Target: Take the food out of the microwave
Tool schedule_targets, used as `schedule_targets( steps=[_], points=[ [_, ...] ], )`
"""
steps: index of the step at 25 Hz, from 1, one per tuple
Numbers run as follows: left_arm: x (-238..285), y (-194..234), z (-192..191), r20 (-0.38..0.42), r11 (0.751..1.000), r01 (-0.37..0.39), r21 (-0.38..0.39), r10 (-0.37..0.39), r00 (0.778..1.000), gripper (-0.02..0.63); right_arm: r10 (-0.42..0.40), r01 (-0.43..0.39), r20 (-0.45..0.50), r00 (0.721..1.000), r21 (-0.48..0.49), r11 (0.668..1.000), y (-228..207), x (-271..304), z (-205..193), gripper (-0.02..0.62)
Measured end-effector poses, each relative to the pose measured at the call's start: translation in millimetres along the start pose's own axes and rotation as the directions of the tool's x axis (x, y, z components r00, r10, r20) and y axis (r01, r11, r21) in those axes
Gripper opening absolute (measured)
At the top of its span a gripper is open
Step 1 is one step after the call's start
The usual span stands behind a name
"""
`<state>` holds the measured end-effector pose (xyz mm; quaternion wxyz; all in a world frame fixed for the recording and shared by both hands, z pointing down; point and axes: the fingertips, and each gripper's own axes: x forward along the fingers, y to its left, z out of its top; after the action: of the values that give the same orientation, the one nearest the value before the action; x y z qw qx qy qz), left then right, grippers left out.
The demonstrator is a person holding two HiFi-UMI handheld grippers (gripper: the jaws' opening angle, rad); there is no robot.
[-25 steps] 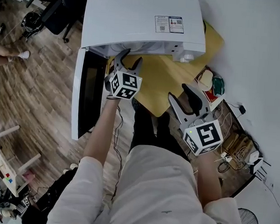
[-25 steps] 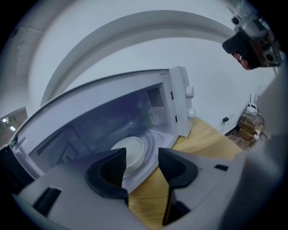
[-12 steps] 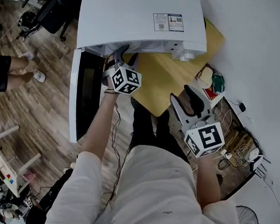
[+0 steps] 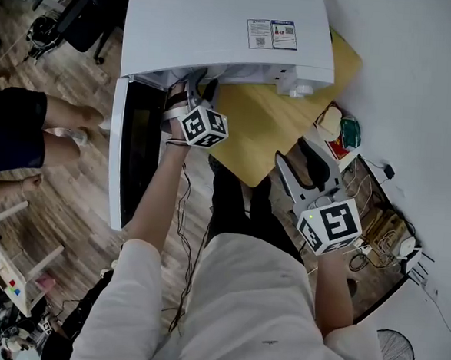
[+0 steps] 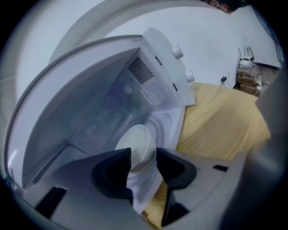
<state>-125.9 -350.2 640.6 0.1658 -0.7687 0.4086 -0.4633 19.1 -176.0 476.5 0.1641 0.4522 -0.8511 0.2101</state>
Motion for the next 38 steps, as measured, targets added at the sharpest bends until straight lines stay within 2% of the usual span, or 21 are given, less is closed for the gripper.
schedule_targets(
  steps=[9,16,22,27,38],
  points=[
    [9.3,-3.3,-1.1,-0.008,0.988,-0.045,0.15,0.047,0.999,0.164,-0.009,0.009,-0.013,1.0,0.009,1.0,-4.9,2.2,-3.4,0.189],
    [11.8,-6.9,0.8,-0.011,0.964,-0.081,0.255,0.086,0.996,0.132,-0.005,0.005,-0.013,1.0,0.013,1.0,-6.2,3.7,-4.7,0.189],
    [12.8,-11.1,1.8,0.001,0.933,-0.11,0.342,0.116,0.993,0.119,0.0,0.0,-0.013,1.0,0.016,1.0,-7.1,4.1,-5.6,0.189],
    [11.6,-13.2,3.0,0.001,0.921,-0.11,0.373,0.118,0.993,0.114,0.001,0.0,-0.021,1.0,0.014,1.0,-5.0,3.0,-3.4,0.189],
    [1.3,-14.8,10.7,-0.006,0.918,-0.098,0.385,0.109,0.994,0.109,0.011,-0.011,-0.006,1.0,0.001,1.0,-5.2,-0.2,1.7,0.189]
  ],
)
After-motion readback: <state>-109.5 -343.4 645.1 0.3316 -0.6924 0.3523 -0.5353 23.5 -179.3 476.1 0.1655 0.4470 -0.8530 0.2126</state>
